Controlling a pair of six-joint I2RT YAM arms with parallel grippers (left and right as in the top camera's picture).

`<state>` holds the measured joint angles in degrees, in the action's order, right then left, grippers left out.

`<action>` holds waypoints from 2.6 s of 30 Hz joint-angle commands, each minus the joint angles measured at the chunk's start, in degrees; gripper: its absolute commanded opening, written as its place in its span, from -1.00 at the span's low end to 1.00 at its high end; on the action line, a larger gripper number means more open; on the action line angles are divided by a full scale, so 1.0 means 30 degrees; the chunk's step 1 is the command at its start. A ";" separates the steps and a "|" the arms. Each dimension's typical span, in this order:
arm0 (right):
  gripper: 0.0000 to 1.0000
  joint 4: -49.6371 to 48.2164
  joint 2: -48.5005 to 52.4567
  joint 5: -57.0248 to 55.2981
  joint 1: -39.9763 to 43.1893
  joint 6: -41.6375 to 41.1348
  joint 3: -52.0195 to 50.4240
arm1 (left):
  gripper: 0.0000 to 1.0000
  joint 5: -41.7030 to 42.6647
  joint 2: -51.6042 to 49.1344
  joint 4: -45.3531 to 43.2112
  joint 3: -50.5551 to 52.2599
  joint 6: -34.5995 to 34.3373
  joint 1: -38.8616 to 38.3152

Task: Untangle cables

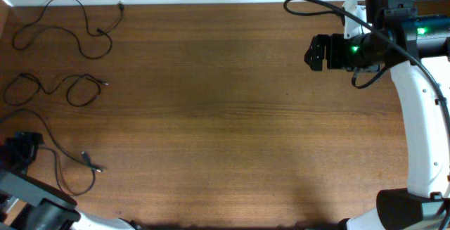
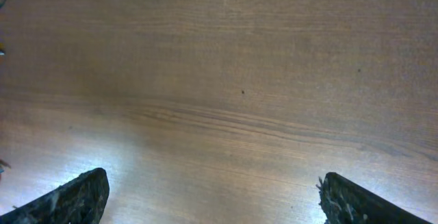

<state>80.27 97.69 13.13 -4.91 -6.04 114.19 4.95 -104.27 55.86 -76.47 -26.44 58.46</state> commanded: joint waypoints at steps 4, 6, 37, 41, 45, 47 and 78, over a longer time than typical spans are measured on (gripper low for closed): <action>0.97 -0.0080 0.0066 0.0109 0.0022 0.0015 -0.0138 | 0.94 -0.3191 -0.0080 0.0124 0.3322 0.0852 -0.0146; 0.97 -0.0036 0.0066 0.0109 0.0022 0.0015 -0.0138 | 0.83 -0.3534 -0.0080 -0.0233 0.3956 0.0852 -0.0146; 0.97 0.0102 0.0066 0.0109 0.0022 0.0015 -0.0138 | -1.00 0.3905 -0.0080 -0.2834 0.6331 0.0051 -0.0146; 0.97 0.0109 0.0066 0.0109 0.0022 0.0015 -0.0138 | -1.00 0.3949 -0.0080 -0.2841 0.6331 0.0051 -0.0146; 0.97 0.0131 0.0066 0.0109 0.0022 0.0015 -0.0138 | -1.00 0.3927 -0.0080 -0.2871 0.6331 0.0044 -0.0146; 0.97 0.0138 0.0066 0.0109 0.0022 0.0015 -0.0138 | -0.87 0.3934 -0.0080 -0.2892 0.6331 0.0044 -0.0146; 0.97 0.0168 0.0066 0.0131 0.0022 -0.0102 -0.0138 | 0.55 -0.1829 0.0933 -0.7592 0.0838 0.1217 -0.4022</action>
<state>80.73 97.69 13.13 -4.91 -6.02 114.19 9.19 -102.10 35.77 -73.14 -24.75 51.07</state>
